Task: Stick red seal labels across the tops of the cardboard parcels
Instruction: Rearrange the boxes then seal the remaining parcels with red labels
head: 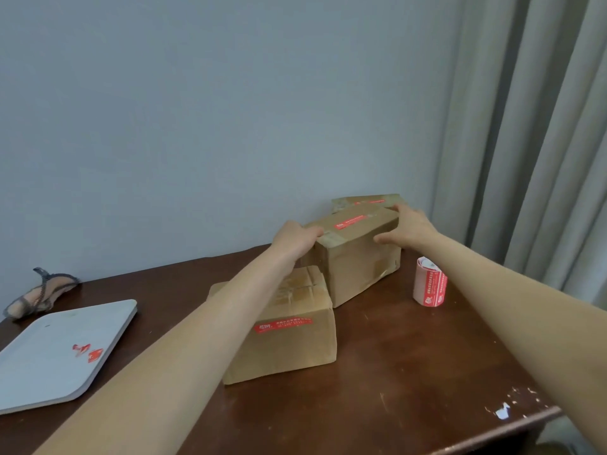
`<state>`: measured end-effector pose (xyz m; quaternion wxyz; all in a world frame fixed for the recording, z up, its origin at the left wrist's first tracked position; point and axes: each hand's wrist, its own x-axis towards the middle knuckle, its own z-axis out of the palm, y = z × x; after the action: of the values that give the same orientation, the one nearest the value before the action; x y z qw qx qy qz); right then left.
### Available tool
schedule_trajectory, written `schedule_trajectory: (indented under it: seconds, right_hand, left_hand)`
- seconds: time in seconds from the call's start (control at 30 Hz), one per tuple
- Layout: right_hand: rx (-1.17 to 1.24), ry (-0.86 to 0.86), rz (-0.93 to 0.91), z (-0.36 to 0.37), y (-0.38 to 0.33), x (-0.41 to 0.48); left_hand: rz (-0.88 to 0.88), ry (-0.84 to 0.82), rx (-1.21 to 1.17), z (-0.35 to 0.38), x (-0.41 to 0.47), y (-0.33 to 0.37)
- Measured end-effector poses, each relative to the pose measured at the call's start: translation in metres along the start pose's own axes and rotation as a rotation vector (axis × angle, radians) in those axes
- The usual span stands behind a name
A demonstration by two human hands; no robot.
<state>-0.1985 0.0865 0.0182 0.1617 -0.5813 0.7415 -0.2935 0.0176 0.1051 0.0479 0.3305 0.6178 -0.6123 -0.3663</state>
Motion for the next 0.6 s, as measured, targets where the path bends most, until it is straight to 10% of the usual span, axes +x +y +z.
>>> schedule_trajectory:
  seconds: [0.6]
  right_hand:
    - [0.047, -0.017, -0.197, 0.071, -0.086, 0.020]
  left_hand:
    - [-0.068, 0.322, -0.161, -0.074, 0.082, -0.054]
